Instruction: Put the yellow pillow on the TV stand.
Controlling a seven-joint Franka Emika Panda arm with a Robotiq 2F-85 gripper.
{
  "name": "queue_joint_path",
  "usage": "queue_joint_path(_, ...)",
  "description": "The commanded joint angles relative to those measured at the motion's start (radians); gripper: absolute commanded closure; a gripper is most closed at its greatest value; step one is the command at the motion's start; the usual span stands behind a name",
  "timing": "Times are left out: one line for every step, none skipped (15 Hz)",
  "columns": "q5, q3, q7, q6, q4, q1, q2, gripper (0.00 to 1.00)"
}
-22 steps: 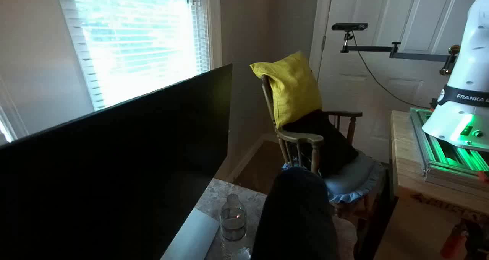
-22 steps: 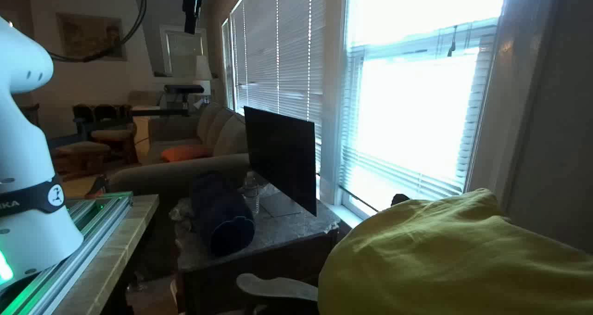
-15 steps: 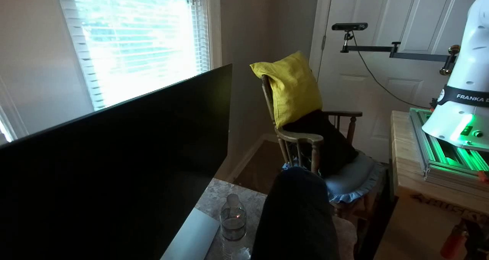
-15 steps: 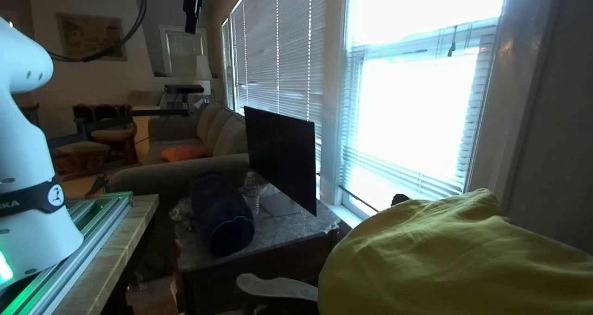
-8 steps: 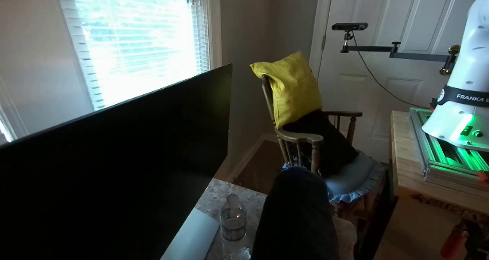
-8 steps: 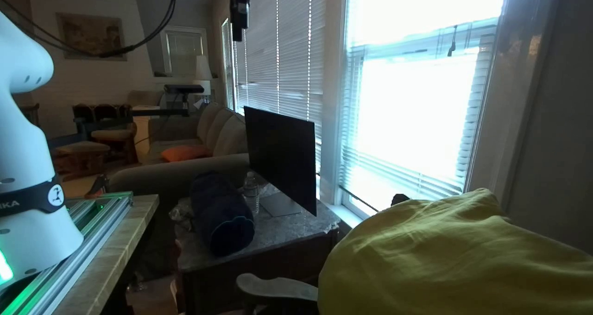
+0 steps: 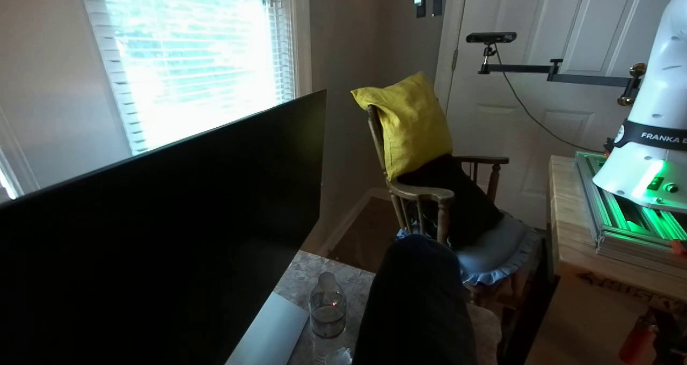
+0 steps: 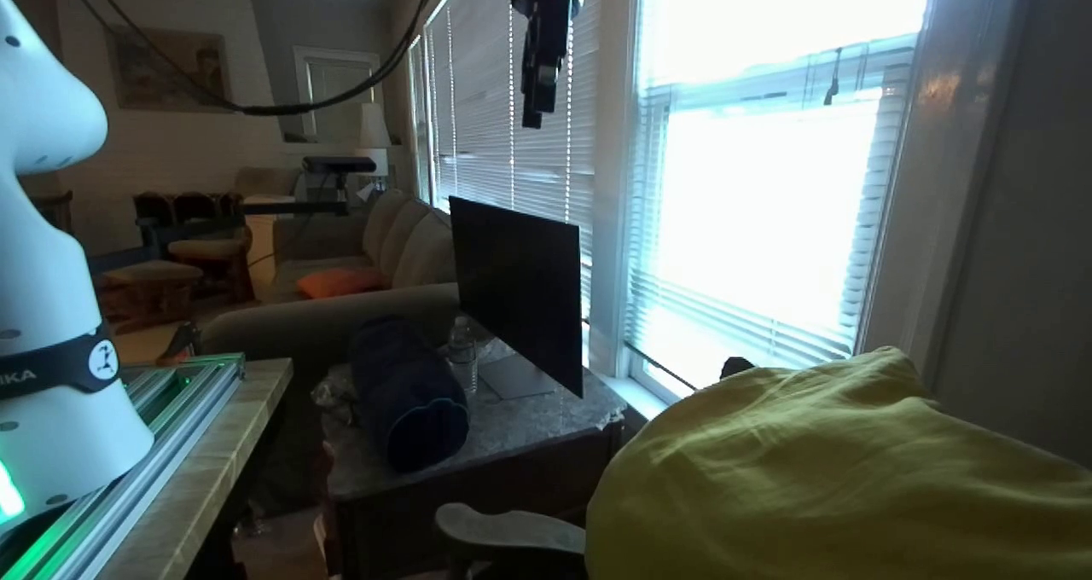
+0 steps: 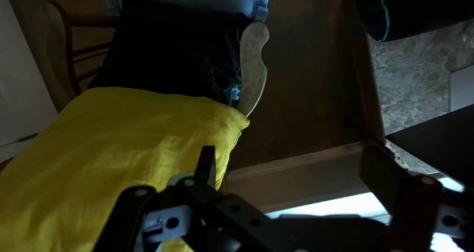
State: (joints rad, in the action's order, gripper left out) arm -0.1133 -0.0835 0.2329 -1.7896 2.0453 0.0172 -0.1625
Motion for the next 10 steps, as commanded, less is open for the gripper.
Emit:
queue_joint_path(0.002, 0.046, 0.046, -0.014, -0.113, 0.018, 0.149, 0.0)
queue_joint_path(0.004, 0.063, 0.047, -0.035, -0.133, 0.023, 0.19, 0.0)
queue_joint_path(0.013, 0.079, 0.055, -0.059, -0.152, 0.028, 0.223, 0.0)
queue_joint_path(0.027, 0.096, 0.067, -0.081, -0.171, 0.034, 0.259, 0.0)
queue_joint_path(0.066, 0.114, 0.065, -0.13, -0.186, 0.042, 0.293, 0.0)
queue_joint_path(0.088, 0.126, 0.059, -0.195, -0.194, 0.047, 0.323, 0.0)
queue_joint_path(0.085, 0.138, 0.054, -0.253, -0.197, 0.051, 0.348, 0.0)
queue_joint_path(0.064, 0.149, 0.051, -0.314, -0.204, 0.053, 0.38, 0.0)
queue_joint_path(0.048, 0.161, 0.05, -0.379, -0.203, 0.056, 0.406, 0.0)
queue_joint_path(0.029, 0.176, 0.062, -0.426, -0.209, 0.056, 0.434, 0.0)
